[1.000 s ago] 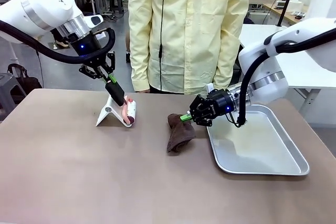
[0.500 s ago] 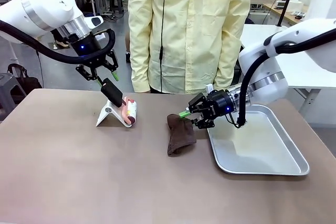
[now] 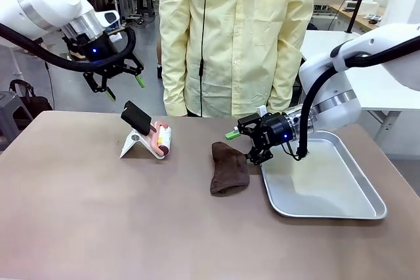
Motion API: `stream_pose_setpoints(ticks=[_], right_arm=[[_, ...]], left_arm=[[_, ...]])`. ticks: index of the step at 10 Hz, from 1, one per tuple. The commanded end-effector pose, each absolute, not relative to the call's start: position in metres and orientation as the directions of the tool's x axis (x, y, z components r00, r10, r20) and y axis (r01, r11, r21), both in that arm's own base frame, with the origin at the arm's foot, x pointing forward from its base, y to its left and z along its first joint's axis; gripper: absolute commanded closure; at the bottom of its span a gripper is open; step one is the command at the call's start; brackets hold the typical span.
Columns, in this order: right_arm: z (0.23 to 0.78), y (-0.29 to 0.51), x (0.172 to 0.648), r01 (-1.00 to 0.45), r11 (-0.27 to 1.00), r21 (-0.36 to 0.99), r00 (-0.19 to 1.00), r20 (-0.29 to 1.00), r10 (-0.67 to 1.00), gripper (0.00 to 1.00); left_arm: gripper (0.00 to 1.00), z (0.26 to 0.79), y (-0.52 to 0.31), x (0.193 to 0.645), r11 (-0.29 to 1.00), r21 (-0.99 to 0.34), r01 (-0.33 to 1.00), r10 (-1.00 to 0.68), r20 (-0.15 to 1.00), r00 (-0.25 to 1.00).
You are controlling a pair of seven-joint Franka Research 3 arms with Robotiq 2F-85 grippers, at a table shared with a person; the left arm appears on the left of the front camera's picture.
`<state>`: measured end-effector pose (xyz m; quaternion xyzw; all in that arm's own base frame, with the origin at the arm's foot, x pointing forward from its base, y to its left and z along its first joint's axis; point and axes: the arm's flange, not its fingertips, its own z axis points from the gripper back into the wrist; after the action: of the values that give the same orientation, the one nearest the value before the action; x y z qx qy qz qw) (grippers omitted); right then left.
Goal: Clean the surface of the table.
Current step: Return the Lint Roller and towel to their original positions.
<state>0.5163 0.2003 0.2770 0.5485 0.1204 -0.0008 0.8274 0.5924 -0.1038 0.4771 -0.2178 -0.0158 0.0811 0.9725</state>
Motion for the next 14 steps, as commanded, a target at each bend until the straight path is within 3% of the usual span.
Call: stream_pose_setpoints(ticks=[1, 3, 6, 8, 10, 12, 14], right_arm=[[0.277, 0.202, 0.521, 0.106, 0.397, 0.912, 0.969, -0.184, 0.164, 0.0], [0.284, 0.209, 0.52, 0.077, 0.428, 0.9, 0.968, -0.171, 0.184, 0.0], [0.316, 0.232, 0.522, 0.032, 0.616, 0.787, 0.966, -0.181, 0.182, 0.0], [0.356, 0.245, 0.525, 0.119, 0.84, 0.53, 0.963, -0.269, 0.033, 0.0], [0.387, 0.254, 0.524, 0.171, 0.913, 0.372, 0.965, -0.251, -0.079, 0.0], [0.407, 0.249, 0.503, 0.173, 0.913, 0.37, 0.972, -0.211, -0.098, 0.0], [0.421, 0.222, 0.468, 0.172, 0.858, 0.484, 0.98, -0.173, -0.099, 0.0]], left_arm=[[0.0, 0.483, -0.099, 0.582, 0.899, -0.401, -0.177, 0.199, 0.015, 0.98], [0.0, 0.489, -0.092, 0.575, 0.887, -0.431, -0.168, 0.199, 0.027, 0.98], [0.0, 0.494, -0.083, 0.564, 0.867, -0.478, -0.142, 0.176, 0.029, 0.984], [0.0, 0.506, -0.068, 0.544, 0.841, -0.534, -0.087, 0.14, 0.059, 0.988], [0.0, 0.513, -0.051, 0.518, 0.804, -0.595, -0.015, 0.093, 0.101, 0.99], [0.0, 0.513, -0.03, 0.493, 0.769, -0.638, 0.034, 0.058, 0.123, 0.991], [0.0, 0.511, 0.0, 0.461, 0.69, -0.722, 0.058, 0.124, 0.196, 0.973]])
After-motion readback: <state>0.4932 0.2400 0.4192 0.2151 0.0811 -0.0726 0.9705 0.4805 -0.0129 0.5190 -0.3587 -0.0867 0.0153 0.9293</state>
